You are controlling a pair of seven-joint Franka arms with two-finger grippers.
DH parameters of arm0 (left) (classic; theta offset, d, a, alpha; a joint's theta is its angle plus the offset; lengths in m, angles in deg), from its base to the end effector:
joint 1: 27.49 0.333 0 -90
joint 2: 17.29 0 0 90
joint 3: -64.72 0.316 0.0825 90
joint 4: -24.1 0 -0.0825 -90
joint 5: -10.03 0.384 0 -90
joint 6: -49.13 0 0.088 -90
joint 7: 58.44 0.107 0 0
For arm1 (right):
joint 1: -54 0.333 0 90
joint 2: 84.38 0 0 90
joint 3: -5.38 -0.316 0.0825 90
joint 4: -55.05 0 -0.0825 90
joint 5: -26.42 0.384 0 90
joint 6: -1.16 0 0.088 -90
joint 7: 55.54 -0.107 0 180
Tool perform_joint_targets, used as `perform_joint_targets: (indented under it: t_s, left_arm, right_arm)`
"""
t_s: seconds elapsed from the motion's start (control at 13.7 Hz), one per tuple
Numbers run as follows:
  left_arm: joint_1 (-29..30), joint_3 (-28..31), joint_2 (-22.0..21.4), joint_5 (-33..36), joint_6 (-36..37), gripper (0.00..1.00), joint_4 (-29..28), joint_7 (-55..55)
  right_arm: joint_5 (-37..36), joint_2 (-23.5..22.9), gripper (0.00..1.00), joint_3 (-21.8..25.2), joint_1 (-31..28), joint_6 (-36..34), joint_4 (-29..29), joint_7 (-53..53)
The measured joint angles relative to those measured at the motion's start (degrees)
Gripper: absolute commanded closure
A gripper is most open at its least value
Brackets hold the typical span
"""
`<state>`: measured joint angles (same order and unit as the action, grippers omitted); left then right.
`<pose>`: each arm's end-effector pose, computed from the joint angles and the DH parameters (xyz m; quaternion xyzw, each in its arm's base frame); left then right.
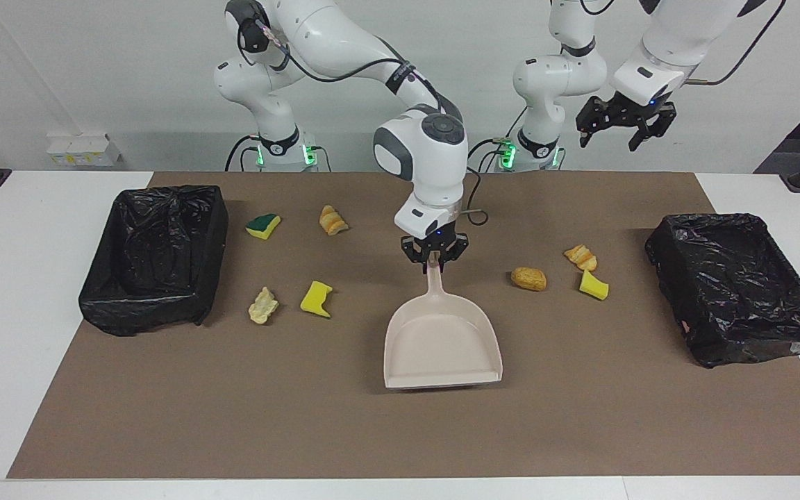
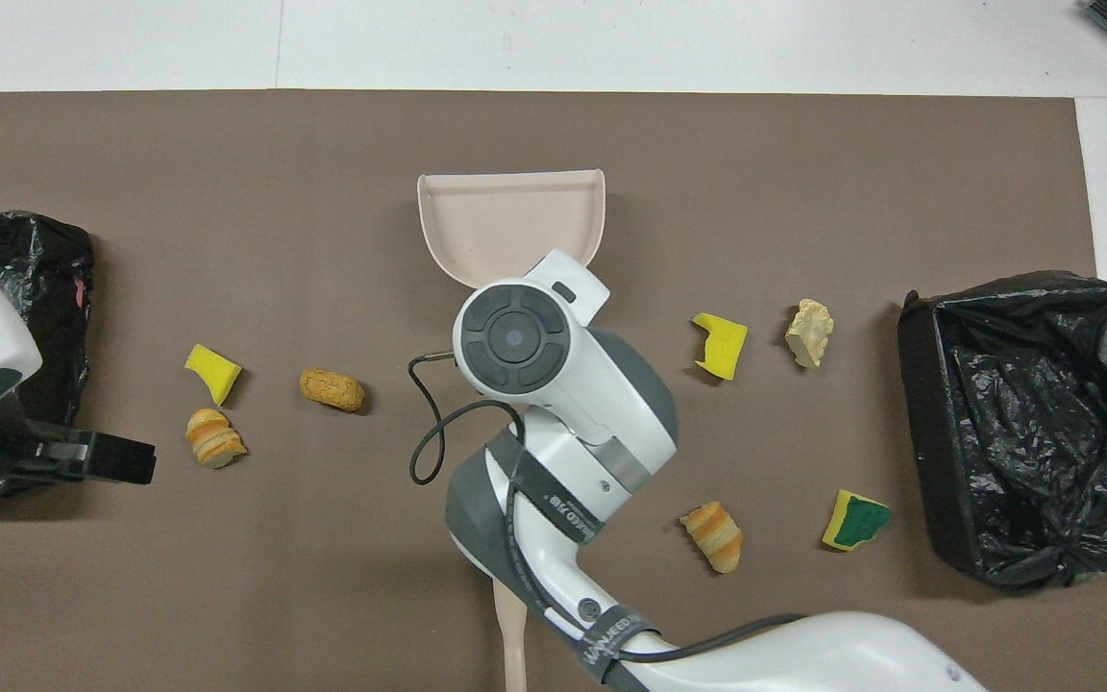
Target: Sweep and dump trash in bin
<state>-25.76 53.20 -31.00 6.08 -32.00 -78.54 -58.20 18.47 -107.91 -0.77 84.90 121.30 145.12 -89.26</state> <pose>0.4517 -0.0979 0.6287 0.9938 -0.0857 -0.0710 0.0050 0.5575 0.4004 0.4169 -0.9960 -0.0546 -0.0713 0.0006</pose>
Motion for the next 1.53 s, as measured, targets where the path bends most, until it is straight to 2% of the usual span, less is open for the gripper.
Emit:
perform_joint_targets:
  t_s: [0.15,0.29,0.51,0.8,1.02,1.16,1.53]
  left_arm:
    - [-1.59,-0.1,-1.72,-1.02,-0.27,0.0,-2.72,-0.16]
    - [-5.25,-0.16,-5.27,-2.64,-2.86,0.0,-8.28,-3.95]
    - [-17.59,-0.46,-8.22,-3.16,-9.43,0.0,-16.31,-18.78]
    - [-31.55,-0.74,-8.26,-4.71,-17.92,0.0,-24.53,-33.68]
    - [-41.08,-0.6,-7.56,-5.4,-28.88,0.0,-32.37,-43.76]
    - [-47.57,-0.76,-4.94,-5.45,-35.62,0.0,-36.55,-49.64]
    - [-53.64,-0.68,0.7,-6.13,-43.62,0.0,-39.89,-54.64]
  right_arm:
    - [0.1,4.53,1.0,-0.03,-3.25,-1.18,3.71,11.45]
    - [0.13,7.47,1.0,-0.05,-5.09,-1.21,7.33,23.04]
    - [0.12,8.15,1.0,-0.05,-6.13,-2.07,9.08,39.08]
    - [0.12,8.15,1.0,-0.03,-7.77,-2.09,9.53,60.18]
    - [0.12,8.16,1.0,-0.04,-8.67,-2.15,10.05,76.78]
    - [0.12,8.17,1.0,-0.01,-9.86,-2.16,11.15,86.34]
    - [0.12,9.93,1.0,-0.23,-10.21,-2.17,15.14,97.52]
